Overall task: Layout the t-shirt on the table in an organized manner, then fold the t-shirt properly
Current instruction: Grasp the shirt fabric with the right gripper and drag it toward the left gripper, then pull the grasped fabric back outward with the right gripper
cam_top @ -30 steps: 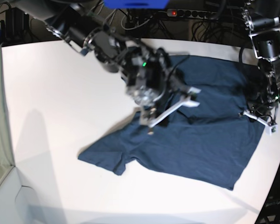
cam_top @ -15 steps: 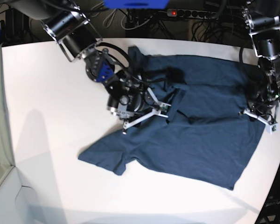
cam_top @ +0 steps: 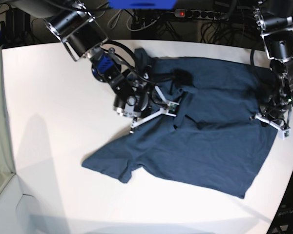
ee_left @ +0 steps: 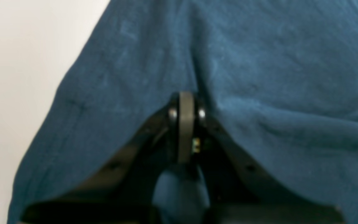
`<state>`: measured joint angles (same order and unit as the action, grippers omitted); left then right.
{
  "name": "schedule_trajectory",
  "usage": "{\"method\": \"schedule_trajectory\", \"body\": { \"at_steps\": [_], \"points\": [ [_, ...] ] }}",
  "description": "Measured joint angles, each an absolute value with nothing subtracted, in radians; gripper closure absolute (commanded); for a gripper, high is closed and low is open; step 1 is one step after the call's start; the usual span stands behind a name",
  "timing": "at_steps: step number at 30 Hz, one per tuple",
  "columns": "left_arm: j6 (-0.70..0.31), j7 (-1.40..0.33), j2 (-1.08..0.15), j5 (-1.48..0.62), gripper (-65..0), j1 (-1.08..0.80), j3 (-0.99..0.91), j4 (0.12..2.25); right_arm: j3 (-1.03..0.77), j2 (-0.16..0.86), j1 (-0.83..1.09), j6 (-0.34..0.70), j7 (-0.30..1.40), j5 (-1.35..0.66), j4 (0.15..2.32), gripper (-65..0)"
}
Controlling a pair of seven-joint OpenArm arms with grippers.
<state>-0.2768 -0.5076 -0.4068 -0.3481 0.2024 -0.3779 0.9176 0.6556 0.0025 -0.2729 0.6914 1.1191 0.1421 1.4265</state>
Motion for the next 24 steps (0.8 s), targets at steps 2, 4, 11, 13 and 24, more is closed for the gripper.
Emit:
{"method": "schedule_trajectory", "body": {
  "at_steps": [2,4,11,13,24],
  "points": [
    [-0.277,-0.508,-0.407,-0.348,-0.4,0.202,-0.378,0.918,0.656,0.003,-0.273,0.692,1.124,0.142,1.427,-0.3],
    [-0.277,-0.508,-0.407,-0.348,-0.4,0.203,-0.378,0.918,0.656,0.003,-0.271,0.692,1.125,0.142,1.427,0.0],
    [-0.277,-0.511,-0.407,-0.348,-0.4,0.202,-0.378,0.918,0.659,0.064,-0.275,0.692,1.196,0.136,1.57,0.0],
    [-0.277,-0.51,-0.407,-0.348,-0.4,0.202,-0.378,0.918,0.659,0.091,-0.284,0.692,1.233,0.135,1.658,0.0],
    [-0.277,-0.497,-0.393,-0.348,-0.4,0.202,-0.38,0.919,0.508,0.217,-0.237,0.691,1.388,0.13,1.958,0.0]
  ]
}}
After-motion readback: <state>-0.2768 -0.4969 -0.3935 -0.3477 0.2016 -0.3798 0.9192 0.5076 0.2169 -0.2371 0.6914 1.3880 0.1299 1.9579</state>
